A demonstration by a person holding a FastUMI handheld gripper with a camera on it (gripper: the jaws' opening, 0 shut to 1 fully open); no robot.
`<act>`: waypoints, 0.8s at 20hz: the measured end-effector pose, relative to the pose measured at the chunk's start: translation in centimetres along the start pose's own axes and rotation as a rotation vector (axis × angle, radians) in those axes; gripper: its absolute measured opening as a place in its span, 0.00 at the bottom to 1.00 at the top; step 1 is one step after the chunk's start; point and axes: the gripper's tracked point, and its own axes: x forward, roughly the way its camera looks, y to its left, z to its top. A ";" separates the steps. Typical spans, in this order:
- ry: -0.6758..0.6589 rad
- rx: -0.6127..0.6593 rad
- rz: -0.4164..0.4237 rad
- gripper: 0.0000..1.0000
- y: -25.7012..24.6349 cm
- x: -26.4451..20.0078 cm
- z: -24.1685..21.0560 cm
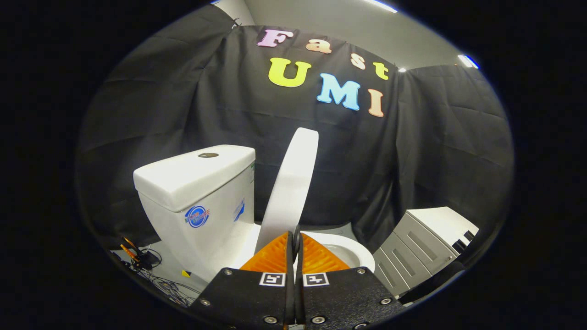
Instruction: Open the toilet lid.
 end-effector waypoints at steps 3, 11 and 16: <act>-0.009 -0.022 0.021 0.00 1.9 -0.1 0.6; -0.021 -0.039 0.086 0.00 5.7 -0.4 1.9; -0.027 -0.100 0.101 0.00 7.3 -0.5 2.1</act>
